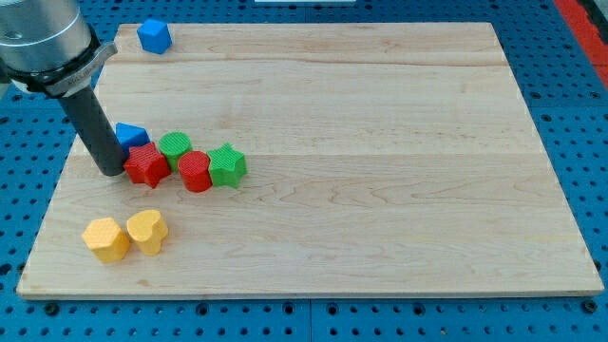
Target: Point the arm at the bottom left
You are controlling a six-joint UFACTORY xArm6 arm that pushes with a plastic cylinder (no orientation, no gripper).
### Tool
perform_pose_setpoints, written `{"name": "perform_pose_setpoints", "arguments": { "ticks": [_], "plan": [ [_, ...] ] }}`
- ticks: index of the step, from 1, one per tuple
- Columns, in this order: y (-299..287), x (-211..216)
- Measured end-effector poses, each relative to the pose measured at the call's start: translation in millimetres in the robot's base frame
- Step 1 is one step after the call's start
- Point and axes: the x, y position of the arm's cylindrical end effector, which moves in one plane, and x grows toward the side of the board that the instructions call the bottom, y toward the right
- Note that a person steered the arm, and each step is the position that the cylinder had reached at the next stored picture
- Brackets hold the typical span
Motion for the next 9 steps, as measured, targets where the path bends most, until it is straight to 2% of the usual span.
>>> {"name": "perform_pose_setpoints", "arguments": {
  "ticks": [4, 5, 6, 8, 9],
  "plan": [
    [39.9, 0.0],
    [12.8, 2.8],
    [-31.1, 23.0],
    [-74.9, 76.7],
    [-77.6, 116.2]
  ]
}}
